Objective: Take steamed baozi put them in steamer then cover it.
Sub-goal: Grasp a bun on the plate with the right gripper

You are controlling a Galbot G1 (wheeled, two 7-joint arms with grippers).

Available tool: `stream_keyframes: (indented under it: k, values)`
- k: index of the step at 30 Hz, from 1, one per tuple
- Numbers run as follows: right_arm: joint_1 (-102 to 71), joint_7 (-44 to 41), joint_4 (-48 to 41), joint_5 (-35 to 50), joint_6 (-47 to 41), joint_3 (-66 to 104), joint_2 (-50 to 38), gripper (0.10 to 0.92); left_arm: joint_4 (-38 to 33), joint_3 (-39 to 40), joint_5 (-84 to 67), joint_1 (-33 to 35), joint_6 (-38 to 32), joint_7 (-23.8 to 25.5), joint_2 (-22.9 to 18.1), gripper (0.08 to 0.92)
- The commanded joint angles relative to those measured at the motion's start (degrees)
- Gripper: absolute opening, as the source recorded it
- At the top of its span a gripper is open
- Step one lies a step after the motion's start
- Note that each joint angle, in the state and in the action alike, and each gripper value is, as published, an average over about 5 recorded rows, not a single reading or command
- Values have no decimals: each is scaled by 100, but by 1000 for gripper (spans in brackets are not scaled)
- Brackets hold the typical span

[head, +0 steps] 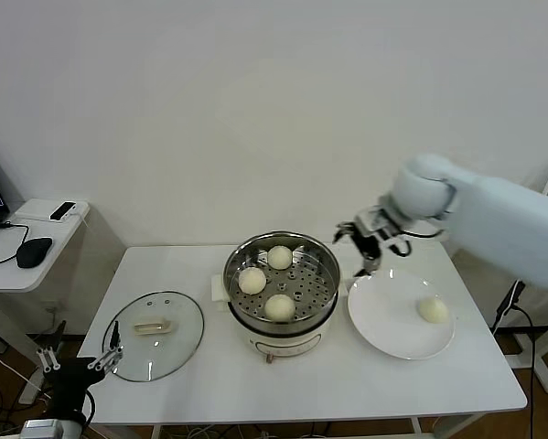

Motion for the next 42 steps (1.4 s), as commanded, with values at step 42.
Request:
stream_keyframes:
  k: [42]
  values:
    - [-3780,514,-3581,-2937,583,3342,894,823,194,-14,72,47,-5,-6,35,823]
